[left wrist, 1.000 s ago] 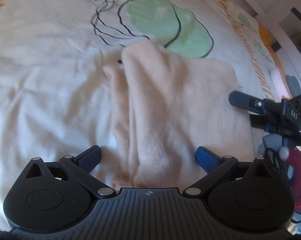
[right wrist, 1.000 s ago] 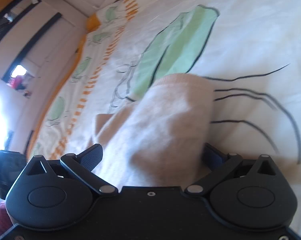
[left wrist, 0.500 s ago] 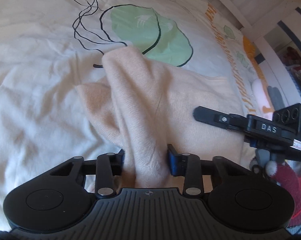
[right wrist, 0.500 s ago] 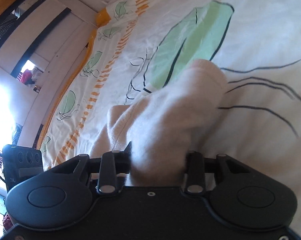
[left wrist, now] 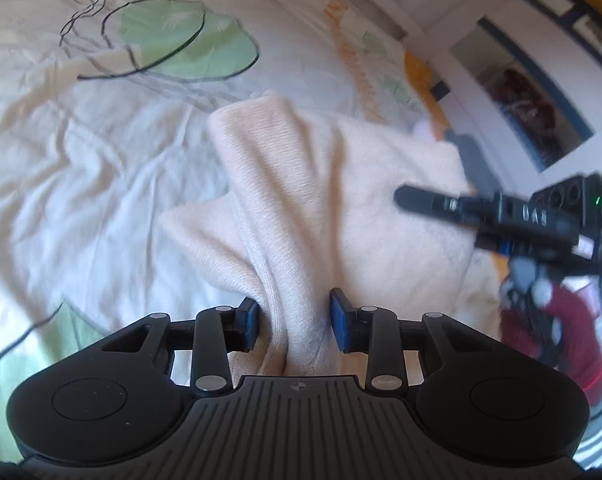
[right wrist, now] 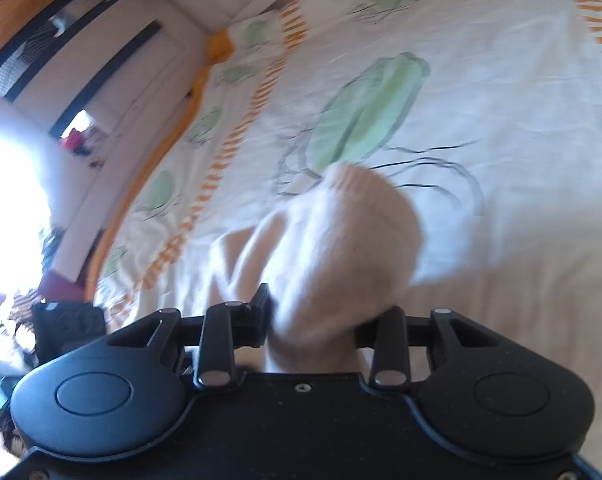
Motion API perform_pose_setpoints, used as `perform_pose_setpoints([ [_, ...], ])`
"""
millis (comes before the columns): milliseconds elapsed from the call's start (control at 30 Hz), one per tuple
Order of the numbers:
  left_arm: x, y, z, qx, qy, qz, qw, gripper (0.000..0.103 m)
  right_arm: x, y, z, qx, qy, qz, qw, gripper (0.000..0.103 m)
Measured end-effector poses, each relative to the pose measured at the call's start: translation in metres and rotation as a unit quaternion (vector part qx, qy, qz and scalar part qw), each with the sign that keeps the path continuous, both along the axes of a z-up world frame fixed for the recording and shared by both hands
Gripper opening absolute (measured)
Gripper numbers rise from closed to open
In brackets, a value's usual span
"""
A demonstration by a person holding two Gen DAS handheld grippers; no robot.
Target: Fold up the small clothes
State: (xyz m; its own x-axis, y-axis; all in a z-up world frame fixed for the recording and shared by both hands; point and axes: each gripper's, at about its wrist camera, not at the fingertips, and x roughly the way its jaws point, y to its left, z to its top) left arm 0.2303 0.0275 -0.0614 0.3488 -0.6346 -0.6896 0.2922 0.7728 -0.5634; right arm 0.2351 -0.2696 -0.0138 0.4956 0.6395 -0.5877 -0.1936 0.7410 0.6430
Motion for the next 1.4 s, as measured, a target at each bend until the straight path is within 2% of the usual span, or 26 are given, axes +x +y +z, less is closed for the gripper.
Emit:
perform_pose_setpoints([
  [67, -0.001, 0.001, -0.022, 0.057, 0.012, 0.022, 0.9981, 0.038, 0.004, -0.010, -0.016, -0.064, -0.004, -0.047, 0.997, 0.057],
  [100, 0.000, 0.004, -0.030, 0.074, 0.013, 0.036, 0.9965, 0.049, 0.006, -0.015, -0.024, -0.093, -0.005, -0.070, 0.993, 0.057],
  [133, 0.000, 0.010, -0.033, 0.072, 0.010, 0.050, 0.9961, 0.055, 0.007, -0.019, -0.031, -0.115, -0.006, -0.091, 0.989, 0.057],
  [200, -0.001, 0.019, -0.031, 0.068, 0.007, 0.052, 0.9963, 0.055, 0.000, -0.028, -0.036, -0.125, -0.010, -0.117, 0.985, 0.057],
  [267, -0.003, 0.019, -0.024, 0.084, -0.015, 0.051, 0.9950, 0.055, -0.012, -0.030, -0.032, -0.119, -0.023, -0.123, 0.985, 0.061],
  [333, -0.009, 0.017, -0.010, 0.102, -0.056, 0.062, 0.9913, 0.055, -0.027, -0.026, -0.020, -0.128, -0.047, -0.119, 0.983, 0.065],
  [400, -0.012, 0.010, 0.005, 0.129, -0.103, 0.072, 0.9836, 0.058, -0.038, -0.016, -0.009, -0.140, -0.067, -0.108, 0.982, 0.068],
  [467, -0.013, -0.002, 0.017, 0.160, -0.141, 0.071, 0.9744, 0.067, -0.050, 0.000, -0.001, -0.155, -0.083, -0.092, 0.980, 0.080],
  [500, -0.015, -0.008, 0.020, 0.172, -0.151, 0.068, 0.9710, 0.073, -0.056, 0.010, 0.001, -0.165, -0.090, -0.081, 0.979, 0.081],
  [567, -0.005, -0.019, 0.017, 0.190, -0.161, 0.072, 0.9659, 0.075, -0.067, 0.024, 0.000, -0.187, -0.095, -0.062, 0.976, 0.089],
  [667, 0.011, -0.030, -0.002, 0.224, -0.145, 0.078, 0.9605, 0.075, -0.079, 0.041, -0.013, -0.220, -0.082, -0.039, 0.971, 0.098],
  [700, 0.015, -0.031, -0.009, 0.234, -0.136, 0.078, 0.9594, 0.080, -0.081, 0.045, -0.020, -0.225, -0.071, -0.035, 0.971, 0.098],
  [733, 0.017, -0.030, -0.017, 0.242, -0.126, 0.080, 0.9588, 0.091, -0.085, 0.048, -0.029, -0.230, -0.055, -0.029, 0.971, 0.099],
  [767, 0.018, -0.028, -0.022, 0.247, -0.122, 0.086, 0.9574, 0.097, -0.086, 0.050, -0.036, -0.235, -0.041, -0.025, 0.971, 0.100],
  [800, 0.018, -0.025, -0.024, 0.250, -0.122, 0.093, 0.9561, 0.103, -0.088, 0.051, -0.044, -0.242, -0.026, -0.023, 0.970, 0.101],
  [900, 0.012, -0.017, -0.017, 0.241, -0.114, 0.102, 0.9584, 0.103, -0.100, 0.044, -0.053, -0.223, -0.004, -0.034, 0.974, 0.103],
  [967, -0.001, -0.014, -0.007, 0.242, -0.123, 0.108, 0.9564, 0.103, -0.107, 0.036, -0.048, -0.206, -0.002, -0.052, 0.977, 0.103],
  [1100, -0.038, -0.008, 0.018, 0.227, -0.142, 0.128, 0.9551, 0.103, -0.126, 0.025, -0.024, -0.205, -0.026, -0.103, 0.973, 0.103],
  [1200, -0.066, -0.008, 0.031, 0.214, -0.144, 0.129, 0.9574, 0.103, -0.138, 0.021, -0.007, -0.210, -0.038, -0.131, 0.968, 0.103],
  [1300, -0.094, -0.015, 0.040, 0.209, -0.147, 0.121, 0.9592, 0.102, -0.150, 0.022, 0.009, -0.203, -0.054, -0.146, 0.967, 0.103],
  [1400, -0.117, -0.027, 0.047, 0.220, -0.155, 0.112, 0.9564, 0.102, -0.162, 0.028, 0.021, -0.212, -0.069, -0.147, 0.964, 0.103],
])
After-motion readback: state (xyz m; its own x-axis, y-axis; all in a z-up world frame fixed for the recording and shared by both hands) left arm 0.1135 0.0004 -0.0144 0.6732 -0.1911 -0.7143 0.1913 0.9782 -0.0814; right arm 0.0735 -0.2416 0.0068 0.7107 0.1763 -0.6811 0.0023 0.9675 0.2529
